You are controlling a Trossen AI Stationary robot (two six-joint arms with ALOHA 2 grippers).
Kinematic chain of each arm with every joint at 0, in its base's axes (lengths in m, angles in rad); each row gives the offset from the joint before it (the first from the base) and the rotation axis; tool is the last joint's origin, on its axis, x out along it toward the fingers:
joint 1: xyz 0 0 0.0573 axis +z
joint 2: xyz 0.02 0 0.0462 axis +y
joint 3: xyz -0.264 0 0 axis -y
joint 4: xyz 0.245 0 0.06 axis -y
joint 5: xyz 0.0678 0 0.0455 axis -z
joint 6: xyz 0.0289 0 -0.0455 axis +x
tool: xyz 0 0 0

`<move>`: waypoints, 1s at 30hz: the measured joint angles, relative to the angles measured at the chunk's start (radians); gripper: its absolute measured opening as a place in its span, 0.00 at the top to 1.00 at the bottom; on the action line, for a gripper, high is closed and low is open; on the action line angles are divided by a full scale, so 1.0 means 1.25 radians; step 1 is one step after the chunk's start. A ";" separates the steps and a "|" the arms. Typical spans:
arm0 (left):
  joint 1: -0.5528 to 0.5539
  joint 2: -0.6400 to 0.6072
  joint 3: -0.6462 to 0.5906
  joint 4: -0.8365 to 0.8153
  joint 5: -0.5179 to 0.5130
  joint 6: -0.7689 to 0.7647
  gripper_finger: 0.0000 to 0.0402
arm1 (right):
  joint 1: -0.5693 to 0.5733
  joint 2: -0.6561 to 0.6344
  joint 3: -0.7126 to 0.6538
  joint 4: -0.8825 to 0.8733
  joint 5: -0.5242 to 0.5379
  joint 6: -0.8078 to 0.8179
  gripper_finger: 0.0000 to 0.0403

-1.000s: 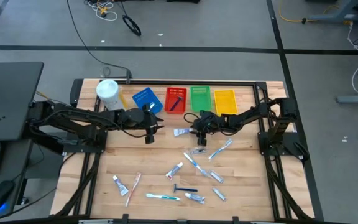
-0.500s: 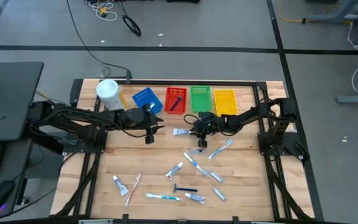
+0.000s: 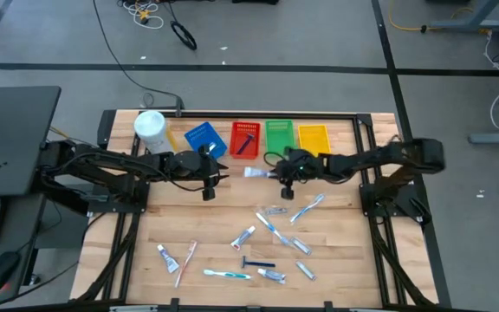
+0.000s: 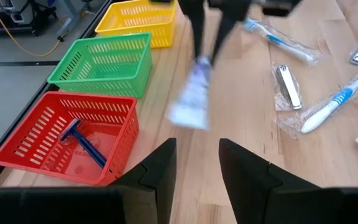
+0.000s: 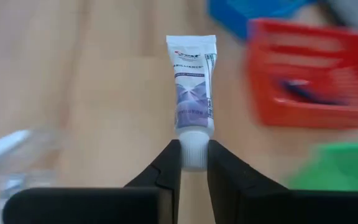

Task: Pick & Place Travel size toiletries
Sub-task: Put the white toothpaste into the green basket

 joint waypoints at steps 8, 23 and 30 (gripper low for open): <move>0.000 0.000 0.000 0.000 0.000 0.000 0.68 | -0.064 -0.117 0.000 -0.052 0.261 0.075 0.86; 0.000 0.000 0.000 0.002 0.000 0.037 0.68 | -0.264 -0.013 0.000 -0.067 0.125 0.177 0.86; 0.000 0.000 0.000 0.007 0.000 0.063 0.68 | -0.290 0.008 0.000 -0.036 0.089 0.154 0.83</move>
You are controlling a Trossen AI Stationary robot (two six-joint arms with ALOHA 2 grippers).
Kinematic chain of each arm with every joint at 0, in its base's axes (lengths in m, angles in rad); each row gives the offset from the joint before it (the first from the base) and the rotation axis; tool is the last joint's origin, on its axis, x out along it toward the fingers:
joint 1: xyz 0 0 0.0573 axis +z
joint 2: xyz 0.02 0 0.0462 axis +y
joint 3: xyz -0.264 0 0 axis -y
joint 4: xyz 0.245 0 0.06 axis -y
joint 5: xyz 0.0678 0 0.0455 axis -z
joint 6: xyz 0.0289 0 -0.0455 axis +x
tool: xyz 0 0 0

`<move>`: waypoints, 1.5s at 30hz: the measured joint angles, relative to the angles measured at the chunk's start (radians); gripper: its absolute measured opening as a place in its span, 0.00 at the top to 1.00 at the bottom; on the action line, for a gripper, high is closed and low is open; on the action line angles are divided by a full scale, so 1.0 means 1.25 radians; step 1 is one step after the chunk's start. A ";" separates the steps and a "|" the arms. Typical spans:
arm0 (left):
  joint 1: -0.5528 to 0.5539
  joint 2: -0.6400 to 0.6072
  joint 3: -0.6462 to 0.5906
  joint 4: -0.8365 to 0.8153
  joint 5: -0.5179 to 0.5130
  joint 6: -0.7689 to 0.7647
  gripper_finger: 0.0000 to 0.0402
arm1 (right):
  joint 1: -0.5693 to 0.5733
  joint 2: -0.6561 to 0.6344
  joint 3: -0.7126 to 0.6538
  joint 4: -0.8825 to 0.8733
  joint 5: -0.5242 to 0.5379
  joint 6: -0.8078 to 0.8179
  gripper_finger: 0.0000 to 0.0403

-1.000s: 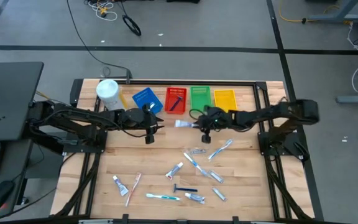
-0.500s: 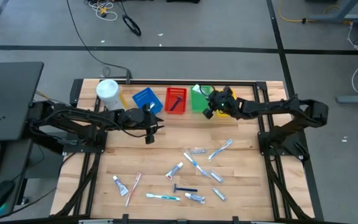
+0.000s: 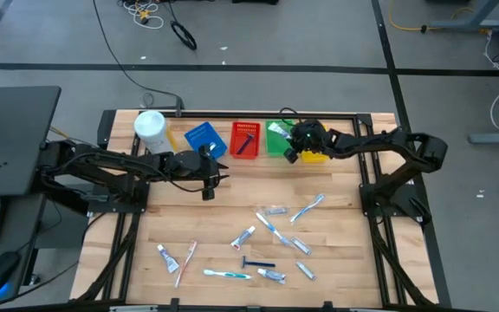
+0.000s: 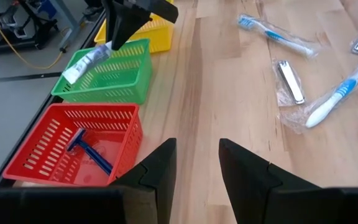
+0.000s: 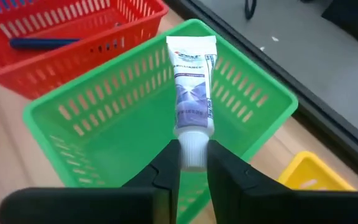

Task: Pick & Place Travel size toiletries
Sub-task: Put the white toothpaste into the green basket, then put the blue toothbrush into the yellow basket

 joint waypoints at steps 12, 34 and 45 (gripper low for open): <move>0.000 0.000 0.000 -0.001 0.000 0.003 0.68 | -0.015 0.006 0.000 0.005 -0.007 0.016 0.63; 0.000 0.000 0.000 -0.004 0.000 -0.044 0.68 | 0.287 -0.169 0.054 -0.487 -0.340 -0.033 0.62; 0.000 0.000 0.000 -0.004 0.000 -0.063 0.68 | 0.492 -0.169 -0.028 -0.515 -0.211 0.020 0.62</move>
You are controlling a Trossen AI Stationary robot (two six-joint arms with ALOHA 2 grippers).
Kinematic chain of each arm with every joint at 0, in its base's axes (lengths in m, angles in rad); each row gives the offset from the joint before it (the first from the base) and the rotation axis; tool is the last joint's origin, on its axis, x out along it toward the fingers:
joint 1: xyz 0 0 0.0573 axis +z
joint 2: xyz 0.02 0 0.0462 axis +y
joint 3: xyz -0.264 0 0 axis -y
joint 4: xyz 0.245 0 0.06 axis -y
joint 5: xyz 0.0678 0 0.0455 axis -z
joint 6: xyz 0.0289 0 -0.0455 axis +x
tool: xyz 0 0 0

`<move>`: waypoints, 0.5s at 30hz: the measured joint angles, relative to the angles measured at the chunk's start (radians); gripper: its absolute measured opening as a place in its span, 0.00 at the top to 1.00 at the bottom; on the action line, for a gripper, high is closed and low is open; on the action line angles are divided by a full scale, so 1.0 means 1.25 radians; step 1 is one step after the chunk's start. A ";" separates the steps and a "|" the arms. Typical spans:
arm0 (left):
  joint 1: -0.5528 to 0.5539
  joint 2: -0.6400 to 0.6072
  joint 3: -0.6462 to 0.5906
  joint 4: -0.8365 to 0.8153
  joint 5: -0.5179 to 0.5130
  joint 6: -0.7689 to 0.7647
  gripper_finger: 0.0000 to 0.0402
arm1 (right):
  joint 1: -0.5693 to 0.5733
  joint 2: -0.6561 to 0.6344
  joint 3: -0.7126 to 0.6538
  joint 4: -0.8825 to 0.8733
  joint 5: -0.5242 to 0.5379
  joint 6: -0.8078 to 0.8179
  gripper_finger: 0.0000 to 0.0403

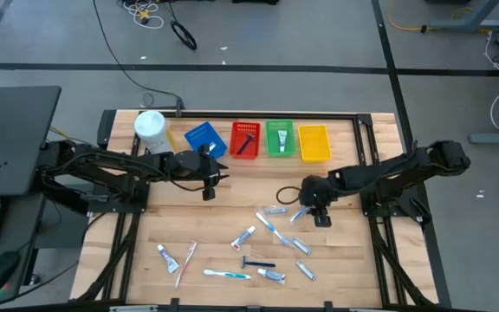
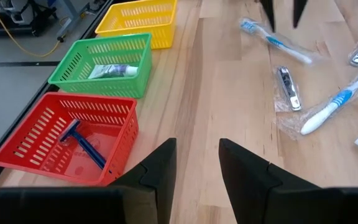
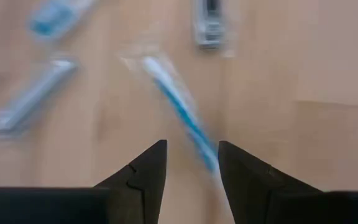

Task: Pick & Place Travel size toiletries
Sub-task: Put the blue toothbrush into the yellow basket

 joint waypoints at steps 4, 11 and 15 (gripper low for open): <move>0.000 0.000 0.000 0.000 0.000 -0.005 0.68 | 0.021 0.000 -0.011 0.026 0.039 -0.009 0.62; 0.000 0.000 0.000 0.000 0.000 -0.009 0.68 | 0.023 0.006 -0.041 0.036 0.039 -0.007 0.62; 0.000 0.000 0.000 0.000 0.000 -0.009 0.68 | 0.023 0.013 -0.081 0.085 0.040 0.003 0.62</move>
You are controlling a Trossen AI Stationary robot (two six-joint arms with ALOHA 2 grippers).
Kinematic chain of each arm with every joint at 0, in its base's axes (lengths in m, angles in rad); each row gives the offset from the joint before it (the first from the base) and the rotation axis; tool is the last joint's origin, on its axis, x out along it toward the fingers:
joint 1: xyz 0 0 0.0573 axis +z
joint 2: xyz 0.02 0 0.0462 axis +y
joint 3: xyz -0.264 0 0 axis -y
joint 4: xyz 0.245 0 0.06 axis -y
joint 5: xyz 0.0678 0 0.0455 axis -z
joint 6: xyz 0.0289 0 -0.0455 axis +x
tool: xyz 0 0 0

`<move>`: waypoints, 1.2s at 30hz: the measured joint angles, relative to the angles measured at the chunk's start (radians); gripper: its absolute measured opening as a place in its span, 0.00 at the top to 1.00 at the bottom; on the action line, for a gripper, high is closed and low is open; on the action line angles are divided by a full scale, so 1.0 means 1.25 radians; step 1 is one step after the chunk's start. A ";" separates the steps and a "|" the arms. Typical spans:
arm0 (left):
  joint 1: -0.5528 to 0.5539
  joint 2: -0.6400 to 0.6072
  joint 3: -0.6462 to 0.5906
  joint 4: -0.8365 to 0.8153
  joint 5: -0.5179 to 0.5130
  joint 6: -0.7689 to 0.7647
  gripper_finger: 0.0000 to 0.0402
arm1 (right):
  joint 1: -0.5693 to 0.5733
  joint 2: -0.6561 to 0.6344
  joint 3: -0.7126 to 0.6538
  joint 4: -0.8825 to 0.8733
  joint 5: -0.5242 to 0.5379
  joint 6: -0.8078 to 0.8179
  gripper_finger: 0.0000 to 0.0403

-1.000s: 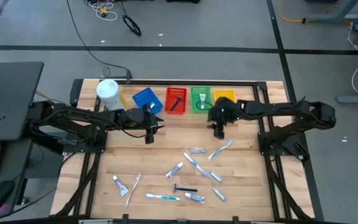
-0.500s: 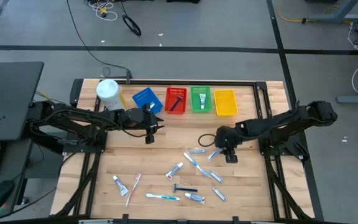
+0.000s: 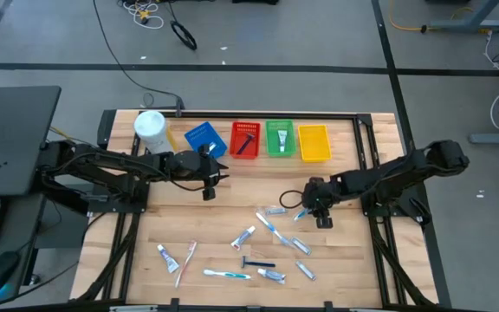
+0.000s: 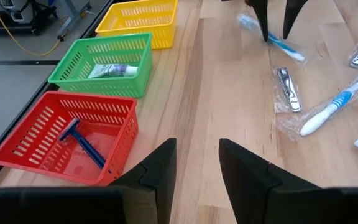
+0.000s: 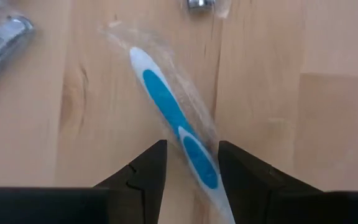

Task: Pick & Place Travel size toiletries
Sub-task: Put the blue toothbrush into the yellow basket

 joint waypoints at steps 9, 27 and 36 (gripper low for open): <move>0.000 0.000 0.000 0.001 0.000 0.000 0.68 | 0.001 -0.002 -0.049 0.077 0.031 -0.029 0.68; 0.000 0.000 0.000 0.002 0.000 0.024 0.68 | -0.004 -0.021 0.004 0.102 0.061 0.060 0.88; 0.000 0.000 0.000 0.003 0.000 0.024 0.68 | -0.082 -0.095 0.141 -0.024 0.310 0.054 0.88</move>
